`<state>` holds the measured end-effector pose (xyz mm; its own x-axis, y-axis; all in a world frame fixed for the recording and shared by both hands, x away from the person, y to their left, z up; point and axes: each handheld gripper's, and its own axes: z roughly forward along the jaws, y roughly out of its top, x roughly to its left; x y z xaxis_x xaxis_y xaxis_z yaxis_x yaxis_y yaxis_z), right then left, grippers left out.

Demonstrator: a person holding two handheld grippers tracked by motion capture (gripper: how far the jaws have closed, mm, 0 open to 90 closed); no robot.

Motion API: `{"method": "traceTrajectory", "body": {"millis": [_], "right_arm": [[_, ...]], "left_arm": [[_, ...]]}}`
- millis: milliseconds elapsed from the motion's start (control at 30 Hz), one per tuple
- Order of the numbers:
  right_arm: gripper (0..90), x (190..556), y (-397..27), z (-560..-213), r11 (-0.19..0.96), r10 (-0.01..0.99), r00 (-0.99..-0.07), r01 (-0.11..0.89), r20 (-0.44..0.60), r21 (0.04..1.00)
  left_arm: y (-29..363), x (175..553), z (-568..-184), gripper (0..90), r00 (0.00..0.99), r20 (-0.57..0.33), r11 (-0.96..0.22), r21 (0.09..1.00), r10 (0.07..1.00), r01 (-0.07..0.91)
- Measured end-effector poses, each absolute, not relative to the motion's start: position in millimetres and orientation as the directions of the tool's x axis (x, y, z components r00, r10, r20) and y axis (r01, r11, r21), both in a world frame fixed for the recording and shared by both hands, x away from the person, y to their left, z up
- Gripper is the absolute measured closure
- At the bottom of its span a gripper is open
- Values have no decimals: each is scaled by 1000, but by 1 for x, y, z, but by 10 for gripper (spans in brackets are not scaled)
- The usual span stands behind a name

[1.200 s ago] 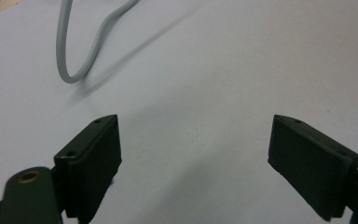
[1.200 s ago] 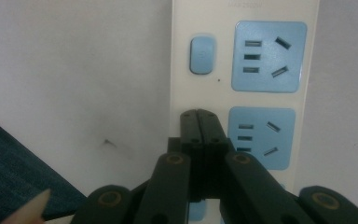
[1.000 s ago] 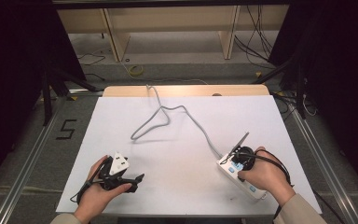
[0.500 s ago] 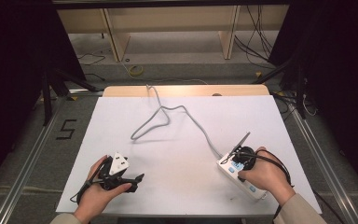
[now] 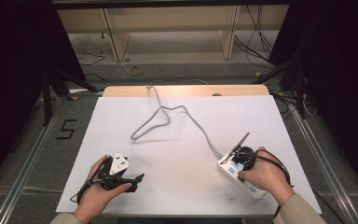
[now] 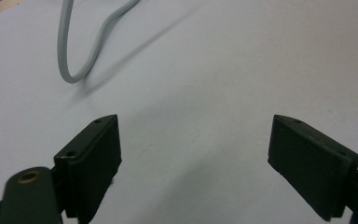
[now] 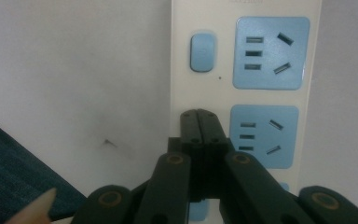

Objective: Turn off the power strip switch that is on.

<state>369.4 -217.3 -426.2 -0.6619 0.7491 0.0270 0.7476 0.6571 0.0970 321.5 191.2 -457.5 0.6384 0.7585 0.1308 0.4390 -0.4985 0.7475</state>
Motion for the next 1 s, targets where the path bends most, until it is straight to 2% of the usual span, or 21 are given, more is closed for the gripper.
{"method": "traceTrajectory", "body": {"millis": [300, 1000], "right_arm": [[900, 369, -222, -426, 648, 753, -656, 753, 53, 116], [900, 369, -219, -425, 663, 742, -670, 741, 37, 105]], "left_arm": [[192, 322, -457, 167, 640, 130, -499, 747, 758, 439], [192, 322, -458, 167, 640, 129, -499, 746, 758, 441]]}}
